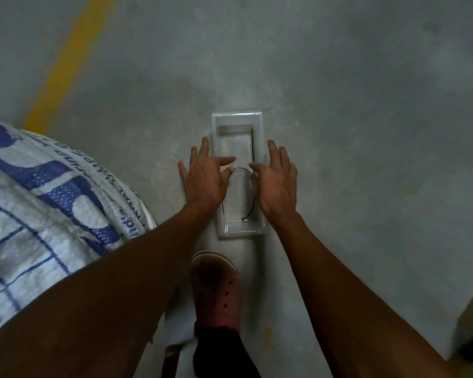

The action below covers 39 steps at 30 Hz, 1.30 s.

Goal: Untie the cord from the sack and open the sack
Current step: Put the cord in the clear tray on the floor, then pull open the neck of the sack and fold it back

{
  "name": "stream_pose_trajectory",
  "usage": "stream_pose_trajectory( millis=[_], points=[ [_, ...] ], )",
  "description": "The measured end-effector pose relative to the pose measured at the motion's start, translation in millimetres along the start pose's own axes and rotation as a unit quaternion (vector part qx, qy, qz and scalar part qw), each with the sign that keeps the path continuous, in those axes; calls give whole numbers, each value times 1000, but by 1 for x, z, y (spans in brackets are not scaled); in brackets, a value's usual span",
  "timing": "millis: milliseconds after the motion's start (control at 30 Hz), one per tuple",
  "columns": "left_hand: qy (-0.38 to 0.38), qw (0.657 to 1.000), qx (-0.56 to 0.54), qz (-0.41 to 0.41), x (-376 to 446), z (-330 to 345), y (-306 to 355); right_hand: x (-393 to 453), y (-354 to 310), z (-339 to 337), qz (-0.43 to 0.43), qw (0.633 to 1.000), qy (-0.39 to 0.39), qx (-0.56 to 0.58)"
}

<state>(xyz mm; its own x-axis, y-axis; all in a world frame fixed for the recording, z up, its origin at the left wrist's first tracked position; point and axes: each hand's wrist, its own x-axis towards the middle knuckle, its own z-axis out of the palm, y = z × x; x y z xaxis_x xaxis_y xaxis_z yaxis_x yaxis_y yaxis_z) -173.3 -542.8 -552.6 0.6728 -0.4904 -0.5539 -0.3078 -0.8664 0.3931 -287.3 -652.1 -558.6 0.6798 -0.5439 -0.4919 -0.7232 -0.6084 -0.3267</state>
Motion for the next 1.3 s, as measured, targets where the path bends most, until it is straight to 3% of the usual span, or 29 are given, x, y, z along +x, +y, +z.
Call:
stream_pose_trajectory(
  millis=[167, 333, 533, 733, 1000, 1133, 1300],
  points=[
    [-22, 1000, 2, 3, -28, -30, 0, -21, -1, -33, -12, 998, -58, 20],
    [-91, 992, 83, 22, -45, -89, 20, -37, -16, -92, -38, 994, -106, 9],
    [-36, 983, 148, 106, -56, -216, 44, -40, -82, -208, -98, 992, -76, -1],
    [52, 976, 153, 149, -106, -377, 39, -60, -191, -314, -205, 979, -23, -9],
    [118, 983, 95, 108, -231, -532, -83, -121, -352, -352, -367, 930, -40, -4],
    [103, 992, 33, 65, -307, -549, -163, -163, -413, -316, -421, 903, -88, -6],
    [121, 987, -100, 21, -380, -521, -248, -225, -466, -259, -467, 872, -147, -11]
  ],
)
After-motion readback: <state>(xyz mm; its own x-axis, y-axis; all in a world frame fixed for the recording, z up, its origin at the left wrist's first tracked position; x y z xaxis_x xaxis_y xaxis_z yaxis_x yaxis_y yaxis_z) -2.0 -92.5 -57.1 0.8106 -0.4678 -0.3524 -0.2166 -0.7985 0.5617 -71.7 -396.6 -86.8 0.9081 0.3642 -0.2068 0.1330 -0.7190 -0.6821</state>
